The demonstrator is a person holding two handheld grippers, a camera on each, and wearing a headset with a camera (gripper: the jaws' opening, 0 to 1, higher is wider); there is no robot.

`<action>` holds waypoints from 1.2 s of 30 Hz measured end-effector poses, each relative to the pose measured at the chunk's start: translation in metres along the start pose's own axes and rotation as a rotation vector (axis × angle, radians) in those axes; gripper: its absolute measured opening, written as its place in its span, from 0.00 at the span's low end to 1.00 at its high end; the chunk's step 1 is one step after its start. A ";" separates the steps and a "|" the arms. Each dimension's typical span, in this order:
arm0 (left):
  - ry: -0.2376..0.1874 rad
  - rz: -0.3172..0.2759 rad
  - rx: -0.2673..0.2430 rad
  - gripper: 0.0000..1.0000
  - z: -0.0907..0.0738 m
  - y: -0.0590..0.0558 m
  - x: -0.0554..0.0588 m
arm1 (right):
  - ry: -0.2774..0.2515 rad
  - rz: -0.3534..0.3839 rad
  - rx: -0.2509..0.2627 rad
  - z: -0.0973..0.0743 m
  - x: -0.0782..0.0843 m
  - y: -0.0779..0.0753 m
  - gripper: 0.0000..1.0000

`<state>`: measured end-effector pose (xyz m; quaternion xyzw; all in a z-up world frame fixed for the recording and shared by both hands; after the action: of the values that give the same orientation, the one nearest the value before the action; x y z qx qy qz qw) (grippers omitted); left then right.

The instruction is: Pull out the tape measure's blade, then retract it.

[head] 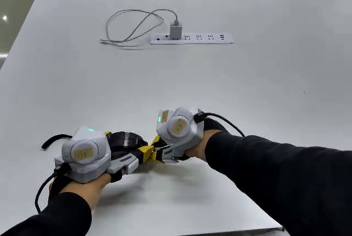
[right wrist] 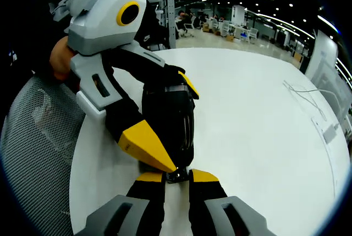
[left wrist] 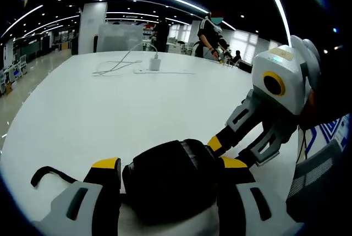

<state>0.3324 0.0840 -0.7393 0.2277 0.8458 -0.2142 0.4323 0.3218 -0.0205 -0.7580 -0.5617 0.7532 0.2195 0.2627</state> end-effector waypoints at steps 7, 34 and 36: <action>0.034 0.007 0.030 0.79 -0.006 0.013 -0.001 | -0.025 0.048 0.012 -0.011 0.001 -0.001 0.15; -0.023 0.157 0.290 0.99 -0.076 0.034 -0.017 | -0.176 0.196 0.180 -0.104 0.045 0.002 0.67; -0.015 0.184 0.261 0.99 -0.079 0.039 -0.016 | -0.178 0.194 0.186 -0.111 0.051 0.004 0.68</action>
<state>0.3125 0.1569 -0.6904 0.3570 0.7829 -0.2836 0.4232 0.2897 -0.1264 -0.7055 -0.4380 0.7947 0.2217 0.3569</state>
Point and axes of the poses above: the centre of the closed fingertips' face, and the gripper's own axes: z roughly forward along the fingers, y roughly to its left, x roughly out of its underside, the point moved 6 cm from there along -z, roughly backward along the fingers
